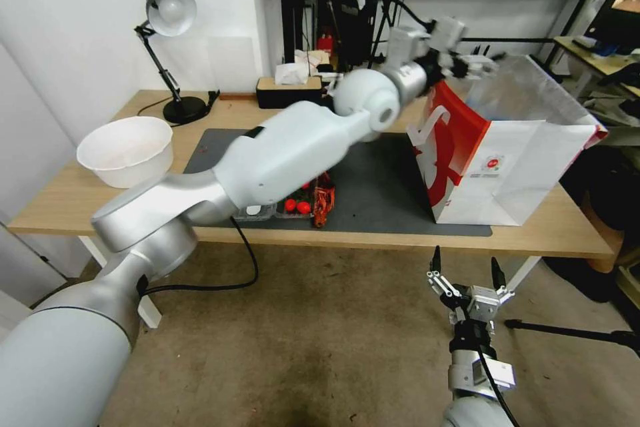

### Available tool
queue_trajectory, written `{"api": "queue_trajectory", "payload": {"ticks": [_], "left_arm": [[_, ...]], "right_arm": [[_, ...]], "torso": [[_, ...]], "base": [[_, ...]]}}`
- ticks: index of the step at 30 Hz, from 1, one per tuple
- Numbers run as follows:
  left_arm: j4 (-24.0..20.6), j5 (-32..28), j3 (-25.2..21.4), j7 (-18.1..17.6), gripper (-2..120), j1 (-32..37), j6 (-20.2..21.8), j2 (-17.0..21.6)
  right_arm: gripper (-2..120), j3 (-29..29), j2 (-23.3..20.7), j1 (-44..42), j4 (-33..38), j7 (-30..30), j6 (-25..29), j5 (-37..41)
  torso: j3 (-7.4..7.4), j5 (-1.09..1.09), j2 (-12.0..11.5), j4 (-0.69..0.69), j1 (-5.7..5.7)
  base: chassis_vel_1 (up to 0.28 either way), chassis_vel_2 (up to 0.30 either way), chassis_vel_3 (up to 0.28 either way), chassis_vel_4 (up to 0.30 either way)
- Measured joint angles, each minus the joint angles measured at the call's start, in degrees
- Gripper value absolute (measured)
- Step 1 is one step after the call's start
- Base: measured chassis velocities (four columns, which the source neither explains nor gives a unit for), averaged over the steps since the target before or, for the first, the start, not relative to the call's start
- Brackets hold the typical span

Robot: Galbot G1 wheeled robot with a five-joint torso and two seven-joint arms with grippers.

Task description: Pick up the trash from the table and place it into the takeout bag.

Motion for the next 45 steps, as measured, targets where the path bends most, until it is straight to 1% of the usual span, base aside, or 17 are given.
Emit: {"api": "queue_trajectory", "payload": {"ticks": [2,4,5,8,9,15,17,19,21,24,28,30,34,35,39,41,45], "left_arm": [[-0.6,0.6,-0.8,-0.2,100,0.4,0.0,1.0],[-3.4,2.2,-3.4,-0.7,100,2.4,0.0,6.3],[-3.4,2.2,-3.4,-0.7,100,2.4,0.0,6.3],[-6.3,3.7,-7.3,-0.9,100,5.1,0.1,12.6],[-6.3,3.7,-7.3,-0.9,100,5.1,0.1,12.6],[-10.7,4.9,-17.0,-1.0,100,11.1,0.5,20.9],[-11.0,5.0,-17.6,-0.9,100,11.6,0.5,21.5],[-13.3,5.3,-21.0,-0.9,100,15.1,0.6,25.7],[-13.9,5.5,-21.9,-0.9,100,16.2,0.6,26.7],[-17.6,7.3,-27.0,-1.0,100,22.1,0.8,31.0],[-20.3,7.9,-30.1,-1.5,100,25.7,1.3,32.8],[-23.9,8.8,-34.6,-2.2,100,31.6,1.3,34.9],[-26.6,9.8,-37.9,-2.7,100,37.8,0.3,36.6],[-28.2,10.4,-40.2,-2.9,100,42.0,-0.4,37.4],[-31.4,11.7,-44.7,-3.0,100,49.6,-0.9,37.9],[-31.8,11.9,-45.3,-3.0,100,50.5,-1.1,37.9],[-35.1,14.5,-51.8,-3.1,100,60.6,-2.6,37.3]], "right_arm": [[100,0.0,0.0,-0.1,0.2,0.0,0.0,0.0],[100,-0.1,0.2,-0.4,0.6,-0.1,-0.1,-0.2],[100,-0.1,0.2,-0.4,0.6,-0.1,-0.1,-0.2],[100,-0.4,0.5,-0.6,0.7,-0.2,-0.2,-0.6],[100,-0.4,0.5,-0.6,0.7,-0.2,-0.2,-0.6],[100,-0.5,0.3,-1.0,1.0,-0.2,-0.3,-1.0],[100,-0.5,0.2,-1.1,1.0,-0.2,-0.3,-1.0],[100,-0.5,0.2,-1.3,1.1,-0.2,-0.3,-1.0],[100,-0.5,0.2,-1.4,1.2,-0.2,-0.3,-1.0],[100,-0.5,0.1,-1.6,1.5,-0.2,-0.3,-1.0],[100,-0.5,-0.1,-1.6,1.7,-0.2,-0.3,-1.0],[100,-0.5,-0.5,-1.5,2.0,-0.2,-0.5,-1.0],[100,-0.5,-0.9,-1.5,2.3,-0.2,-0.6,-1.0],[100,-0.6,-1.0,-1.5,2.3,-0.2,-0.7,-0.9],[100,-0.7,-1.1,-1.4,2.3,-0.2,-0.7,-0.9],[100,-0.7,-1.1,-1.4,2.3,-0.2,-0.7,-0.9],[100,-0.9,-1.2,-1.3,2.1,-0.2,-0.7,-0.8]], "torso": [[0.0,0.0,0.0,-0.01,0.0],[0.0,-0.01,0.0,-0.01,0.0],[0.0,-0.01,0.0,-0.01,0.0],[0.0,-0.02,0.0,0.02,0.0],[0.0,-0.02,0.0,0.02,0.0],[0.0,-0.01,0.0,0.01,0.0],[0.0,0.0,0.0,0.01,0.0],[0.0,-0.01,0.0,0.0,0.0],[0.0,0.01,0.0,0.0,0.0],[0.0,0.01,0.0,0.0,0.0],[0.0,0.0,0.0,0.01,0.0],[-0.01,0.02,0.0,-0.01,0.0],[-0.01,0.0,0.0,0.0,0.0],[-0.01,0.02,0.0,0.0,-0.01],[0.0,0.03,0.0,0.0,0.0],[0.0,0.02,0.0,0.0,-0.01],[0.0,0.02,0.0,-0.01,-0.01]], "base": [[0.0,0.0,0.0,0.0],[0.0,0.0,0.0,0.0],[0.0,0.0,0.0,0.0],[0.0,0.0,0.0,0.0],[0.0,0.0,0.0,0.0],[0.0,0.0,0.0,0.0],[0.0,0.0,0.0,0.0],[0.0,0.0,0.0,0.0],[0.0,0.0,0.0,0.0],[0.0,0.0,0.0,0.0],[0.0,0.0,0.0,0.0],[0.0,0.0,0.0,0.0],[0.0,0.0,0.0,0.0],[0.0,0.0,0.0,0.0],[0.0,0.0,0.0,0.0],[0.0,0.0,0.0,0.0],[0.0,0.0,0.0,0.0]]}}
